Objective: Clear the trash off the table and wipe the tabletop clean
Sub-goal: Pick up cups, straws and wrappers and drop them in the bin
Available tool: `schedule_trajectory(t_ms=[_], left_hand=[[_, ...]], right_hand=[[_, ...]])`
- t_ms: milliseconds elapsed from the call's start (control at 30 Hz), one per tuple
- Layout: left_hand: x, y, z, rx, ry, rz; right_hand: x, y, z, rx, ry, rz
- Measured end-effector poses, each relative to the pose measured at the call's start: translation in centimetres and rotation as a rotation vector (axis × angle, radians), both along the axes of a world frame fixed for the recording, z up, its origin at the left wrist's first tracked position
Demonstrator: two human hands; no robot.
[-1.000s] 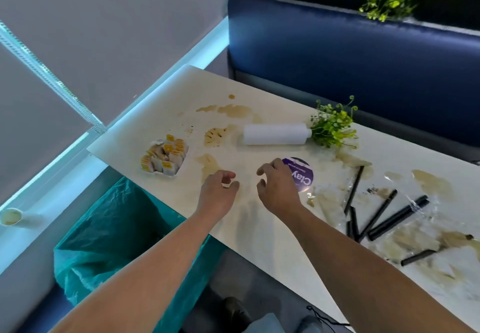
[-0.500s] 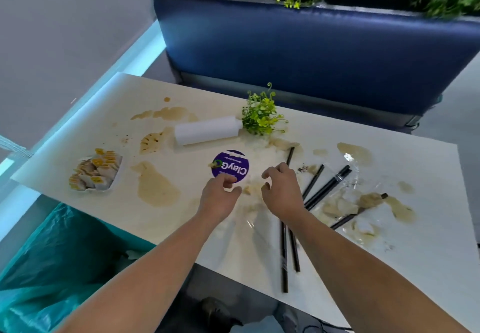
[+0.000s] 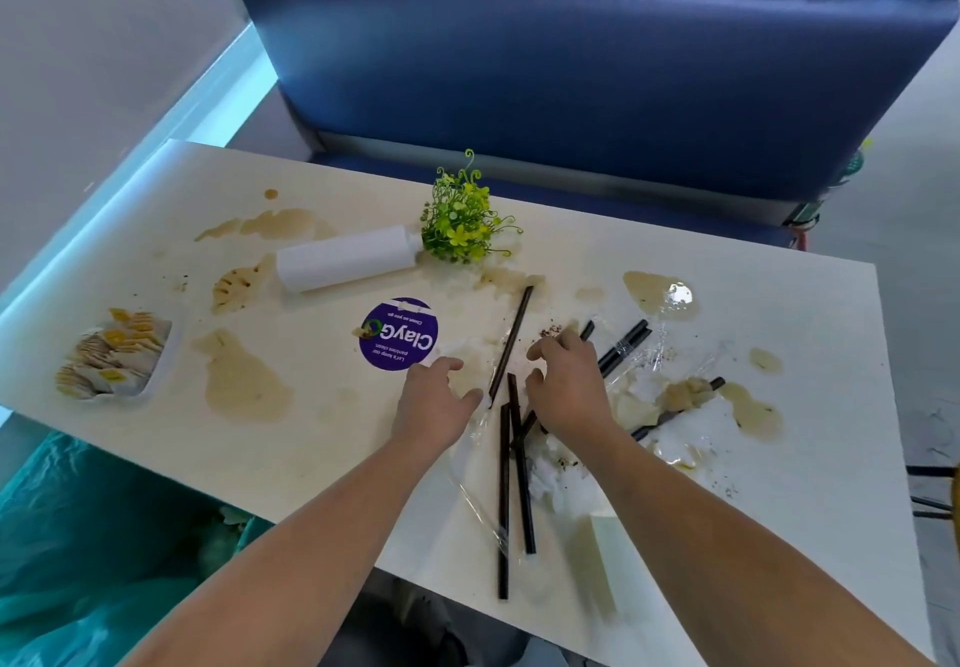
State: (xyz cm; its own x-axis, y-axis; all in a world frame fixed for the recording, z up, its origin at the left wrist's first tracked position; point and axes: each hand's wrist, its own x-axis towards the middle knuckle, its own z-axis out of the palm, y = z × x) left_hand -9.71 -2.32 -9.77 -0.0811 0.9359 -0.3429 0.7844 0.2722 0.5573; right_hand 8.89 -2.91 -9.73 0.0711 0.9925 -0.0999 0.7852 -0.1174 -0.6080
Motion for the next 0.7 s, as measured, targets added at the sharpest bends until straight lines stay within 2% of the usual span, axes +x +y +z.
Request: schedule_trajectory(t_ms=[133,433,700], left_hand=[[0.5,0.6,-0.6,-0.005,0.093,-0.044],[0.7,1.6,-1.6,0.028,0.171,-0.105],[0.2,1.8,-2.5,0.036,0.173,-0.109]], right_hand=[[0.6,0.8,-0.4,0.013,-0.025,0.032],[0.4,2.8,-1.3,0.026,-0.054,0.084],[-0.3,4.0,-2.0,-0.018,-0.115,0.14]])
